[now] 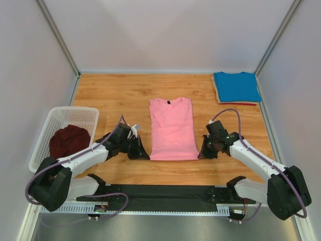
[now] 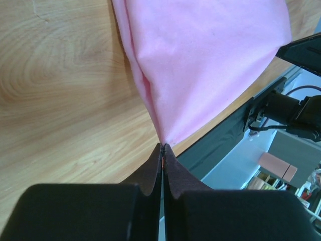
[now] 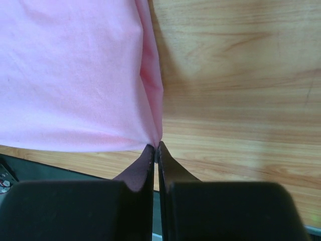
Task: Fold and stack the t-shirts
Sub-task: Fold the tshirt
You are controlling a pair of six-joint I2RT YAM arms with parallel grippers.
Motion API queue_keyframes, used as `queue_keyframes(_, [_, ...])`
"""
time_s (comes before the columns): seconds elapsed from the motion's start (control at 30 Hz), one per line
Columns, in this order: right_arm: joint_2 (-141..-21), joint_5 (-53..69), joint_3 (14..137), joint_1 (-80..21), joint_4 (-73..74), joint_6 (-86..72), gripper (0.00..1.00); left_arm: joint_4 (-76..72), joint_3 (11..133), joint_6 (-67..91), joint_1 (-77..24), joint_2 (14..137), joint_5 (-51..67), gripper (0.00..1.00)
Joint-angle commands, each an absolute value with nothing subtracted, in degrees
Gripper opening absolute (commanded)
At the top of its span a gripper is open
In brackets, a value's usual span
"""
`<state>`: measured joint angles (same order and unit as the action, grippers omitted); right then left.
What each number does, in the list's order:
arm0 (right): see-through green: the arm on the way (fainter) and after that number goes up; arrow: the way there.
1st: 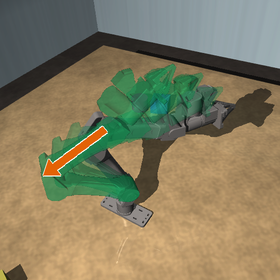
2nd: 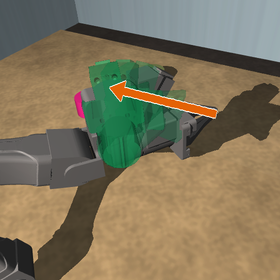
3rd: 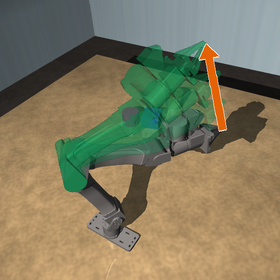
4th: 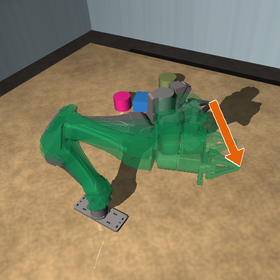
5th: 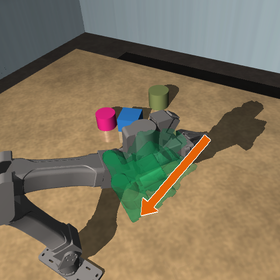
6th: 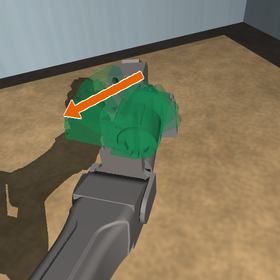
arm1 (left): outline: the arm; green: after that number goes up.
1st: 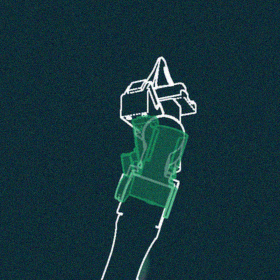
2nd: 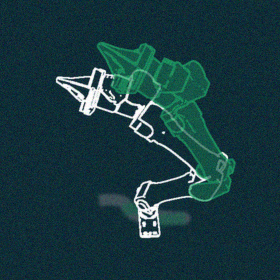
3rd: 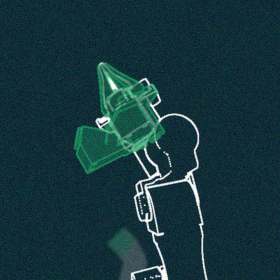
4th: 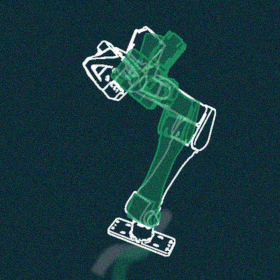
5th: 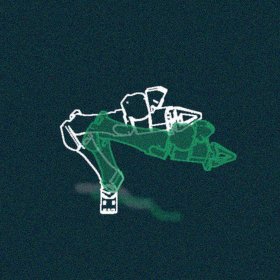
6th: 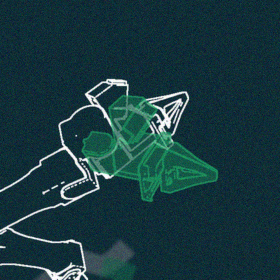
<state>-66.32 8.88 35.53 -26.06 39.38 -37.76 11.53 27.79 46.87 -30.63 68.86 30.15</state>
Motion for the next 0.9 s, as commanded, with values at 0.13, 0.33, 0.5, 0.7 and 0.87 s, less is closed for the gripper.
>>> queue_keyframes(0.13, [-62.3, 6.0, 36.9, -26.6, 44.6, -38.1, 0.0, 16.0, 28.0, 49.7, -32.6, 64.4, 27.0, 0.0])
queue_keyframes(0.33, [-61.6, 3.7, 42.8, -26.6, 48.9, -37.5, 0.0, 22.6, 33.2, 49.3, -32.6, 61.0, 23.2, 0.0])
queue_keyframes(0.5, [-62.4, 2.5, 47.9, -26.5, 52.0, -36.7, 0.0, 26.4, 37.1, 49.1, -32.7, 59.2, 21.8, 0.0])
queue_keyframes(0.7, [-67.0, 0.2, 57.8, -26.5, 54.1, -35.5, 0.0, 29.4, 44.6, 46.7, -32.5, 63.2, 19.2, 0.0])
queue_keyframes(0.87, [-73.6, -2.8, 68.4, -25.8, 56.1, -33.3, 0.0, 32.2, 52.8, 44.7, -30.9, 68.8, 17.0, 0.0])
